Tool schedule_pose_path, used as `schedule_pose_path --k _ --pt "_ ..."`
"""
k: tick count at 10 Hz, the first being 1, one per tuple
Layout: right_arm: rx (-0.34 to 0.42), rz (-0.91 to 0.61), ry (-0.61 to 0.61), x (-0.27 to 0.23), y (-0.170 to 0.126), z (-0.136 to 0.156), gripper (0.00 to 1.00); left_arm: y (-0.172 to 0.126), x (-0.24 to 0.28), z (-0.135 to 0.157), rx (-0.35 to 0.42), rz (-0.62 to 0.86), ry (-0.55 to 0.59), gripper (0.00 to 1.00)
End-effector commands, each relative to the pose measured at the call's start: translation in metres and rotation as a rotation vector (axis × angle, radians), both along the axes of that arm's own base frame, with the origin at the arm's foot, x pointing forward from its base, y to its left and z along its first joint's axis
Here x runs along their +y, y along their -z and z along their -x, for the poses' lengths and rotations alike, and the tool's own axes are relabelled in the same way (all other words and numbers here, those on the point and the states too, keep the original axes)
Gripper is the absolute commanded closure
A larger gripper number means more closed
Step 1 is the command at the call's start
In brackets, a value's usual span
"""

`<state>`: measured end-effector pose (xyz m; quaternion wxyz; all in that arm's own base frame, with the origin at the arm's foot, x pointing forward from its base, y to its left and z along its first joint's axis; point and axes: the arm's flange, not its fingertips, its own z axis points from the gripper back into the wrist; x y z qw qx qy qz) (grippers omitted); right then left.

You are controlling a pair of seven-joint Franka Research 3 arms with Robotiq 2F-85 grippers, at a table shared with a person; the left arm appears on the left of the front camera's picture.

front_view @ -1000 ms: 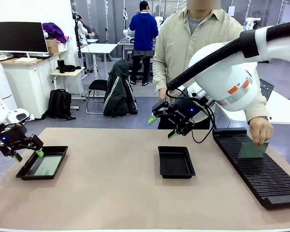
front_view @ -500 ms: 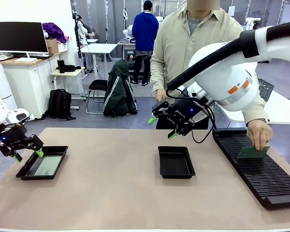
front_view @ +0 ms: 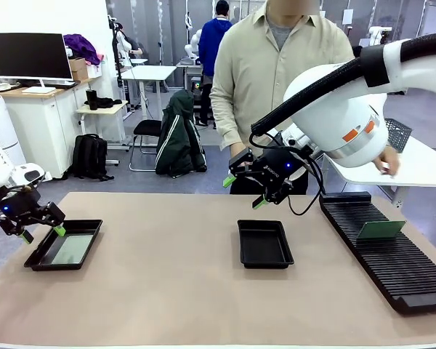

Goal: Inspect and transfer BCBs to ESD trays.
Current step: Pick up the Blank PCB from the PCB Rack and place it in the right ESD tray.

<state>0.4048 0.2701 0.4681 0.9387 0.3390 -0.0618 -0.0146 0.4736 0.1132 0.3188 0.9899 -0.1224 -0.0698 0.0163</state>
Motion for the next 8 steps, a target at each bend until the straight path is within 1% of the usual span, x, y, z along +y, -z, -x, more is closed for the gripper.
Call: schedule_pose_path --k 1,5,8 --pt "0.005 0.0 0.006 0.0 0.0 0.0 0.0 0.0 0.0 0.0 -0.001 0.001 0.0 0.0" --pt "0.0 0.0 0.0 0.0 0.0 0.0 0.0 0.0 0.0 0.0 -0.001 0.001 0.0 0.0" --pt "-0.074 0.082 -0.058 -0.01 -0.039 0.018 0.0 0.0 0.0 0.0 -0.001 0.001 0.0 0.0"
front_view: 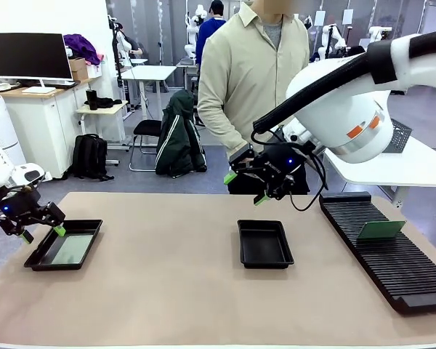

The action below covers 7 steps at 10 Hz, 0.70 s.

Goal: Inspect and transfer BCBs to ESD trays.
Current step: Pick up the Blank PCB from the PCB Rack and place it in the right ESD tray.

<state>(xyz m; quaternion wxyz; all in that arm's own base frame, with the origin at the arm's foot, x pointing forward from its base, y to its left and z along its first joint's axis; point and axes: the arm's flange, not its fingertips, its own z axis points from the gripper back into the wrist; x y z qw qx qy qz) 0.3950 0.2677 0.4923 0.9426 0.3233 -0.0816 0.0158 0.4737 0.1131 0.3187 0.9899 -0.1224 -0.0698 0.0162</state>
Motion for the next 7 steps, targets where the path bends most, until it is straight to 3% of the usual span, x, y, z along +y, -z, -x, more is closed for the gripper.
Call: schedule_pose_path --k 1,7 --pt "-0.055 0.096 -0.034 -0.017 -0.036 0.012 0.0 0.0 0.0 0.0 -0.001 0.001 -0.001 0.0" --pt "-0.236 0.353 -0.151 -0.107 -0.137 0.019 0.0 0.0 0.0 0.0 -0.001 0.001 -0.001 0.0"
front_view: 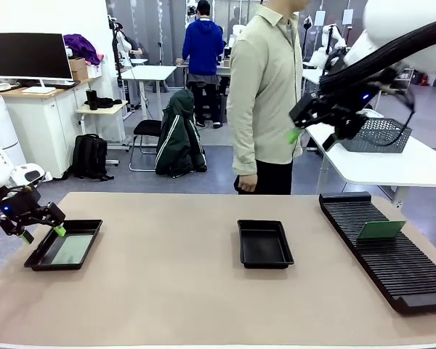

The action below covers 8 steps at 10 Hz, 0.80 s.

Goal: Inspect and transfer BCBs to ESD trays.
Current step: Pick up the Blank PCB from the PCB Rack and place it in the right ESD tray.

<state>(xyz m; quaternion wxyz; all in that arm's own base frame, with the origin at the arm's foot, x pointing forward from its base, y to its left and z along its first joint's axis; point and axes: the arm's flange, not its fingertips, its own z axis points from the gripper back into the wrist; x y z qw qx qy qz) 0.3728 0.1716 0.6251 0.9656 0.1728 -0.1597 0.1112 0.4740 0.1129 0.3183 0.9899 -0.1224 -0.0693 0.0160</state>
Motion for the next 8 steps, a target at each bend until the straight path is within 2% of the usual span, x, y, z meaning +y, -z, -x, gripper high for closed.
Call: schedule_pose_path --k 1,2,5,7,8 --pt "-0.039 0.088 -0.087 -0.031 -0.015 -0.006 0.0 0.0 0.001 0.001 -0.002 0.001 -0.001 0.0" --pt "-0.047 0.124 -0.082 -0.053 -0.024 -0.01 0.0 0.0 0.001 0.001 -0.002 0.001 -0.001 0.0" --pt "-0.108 0.154 -0.209 -0.111 -0.049 -0.018 0.0 0.0 0.001 0.001 -0.002 0.001 -0.001 0.0" --pt "-0.134 0.214 -0.365 -0.149 -0.062 -0.024 0.0 0.0 0.001 0.001 -0.002 0.001 -0.001 0.0" --pt "-0.12 0.265 -0.443 -0.164 -0.065 -0.029 0.0 0.0 0.001 0.001 -0.002 0.001 -0.001 0.0"
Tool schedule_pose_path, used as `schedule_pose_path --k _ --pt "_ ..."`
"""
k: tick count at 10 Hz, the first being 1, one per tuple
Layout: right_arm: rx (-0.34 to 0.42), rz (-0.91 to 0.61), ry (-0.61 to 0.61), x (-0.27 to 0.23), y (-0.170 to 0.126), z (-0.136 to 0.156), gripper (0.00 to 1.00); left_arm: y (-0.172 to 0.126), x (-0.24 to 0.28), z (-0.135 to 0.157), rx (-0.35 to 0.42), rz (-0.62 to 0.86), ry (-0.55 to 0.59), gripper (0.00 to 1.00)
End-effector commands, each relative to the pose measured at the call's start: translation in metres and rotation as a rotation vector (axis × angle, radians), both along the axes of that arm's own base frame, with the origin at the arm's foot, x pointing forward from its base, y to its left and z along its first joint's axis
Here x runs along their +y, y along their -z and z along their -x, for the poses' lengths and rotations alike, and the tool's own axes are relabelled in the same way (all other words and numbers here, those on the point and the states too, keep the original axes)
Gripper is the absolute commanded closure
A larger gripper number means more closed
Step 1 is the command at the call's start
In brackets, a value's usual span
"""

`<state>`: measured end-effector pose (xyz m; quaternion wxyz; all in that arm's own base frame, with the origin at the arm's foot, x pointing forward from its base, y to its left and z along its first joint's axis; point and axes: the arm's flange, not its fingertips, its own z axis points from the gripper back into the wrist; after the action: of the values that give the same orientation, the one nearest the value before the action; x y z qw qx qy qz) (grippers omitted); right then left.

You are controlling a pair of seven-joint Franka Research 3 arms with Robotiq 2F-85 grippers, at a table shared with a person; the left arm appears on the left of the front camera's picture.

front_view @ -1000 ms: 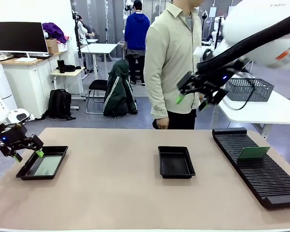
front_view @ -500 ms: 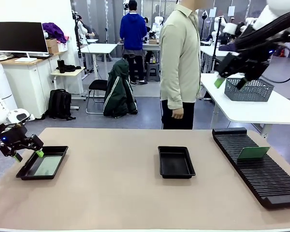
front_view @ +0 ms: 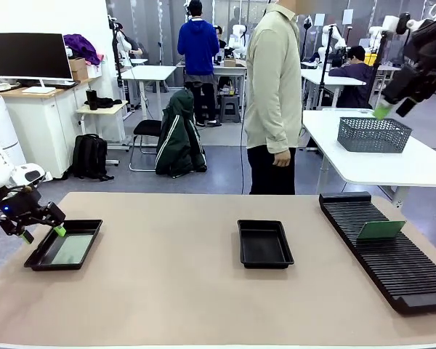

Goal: Inspect and transfer BCBs to ESD trays.
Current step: Pick up the Blank PCB from the PCB Rack and place it in the right ESD tray.

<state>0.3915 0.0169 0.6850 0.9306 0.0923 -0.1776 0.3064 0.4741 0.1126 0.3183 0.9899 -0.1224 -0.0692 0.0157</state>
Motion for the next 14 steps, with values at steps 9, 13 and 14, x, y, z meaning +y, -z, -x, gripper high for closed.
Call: schedule_pose_path --k 9,13,14 --pt "-0.068 0.491 -0.751 -0.079 -0.016 -0.032 0.0 0.0 0.001 0.001 -0.002 0.001 -0.002 0.0" --pt "-0.071 0.476 -0.796 -0.077 -0.016 -0.03 0.0 0.0 0.001 0.001 -0.002 0.001 -0.002 0.0" --pt "-0.071 0.476 -0.796 -0.077 -0.016 -0.03 0.0 0.0 0.001 0.001 -0.002 0.001 -0.002 0.0"
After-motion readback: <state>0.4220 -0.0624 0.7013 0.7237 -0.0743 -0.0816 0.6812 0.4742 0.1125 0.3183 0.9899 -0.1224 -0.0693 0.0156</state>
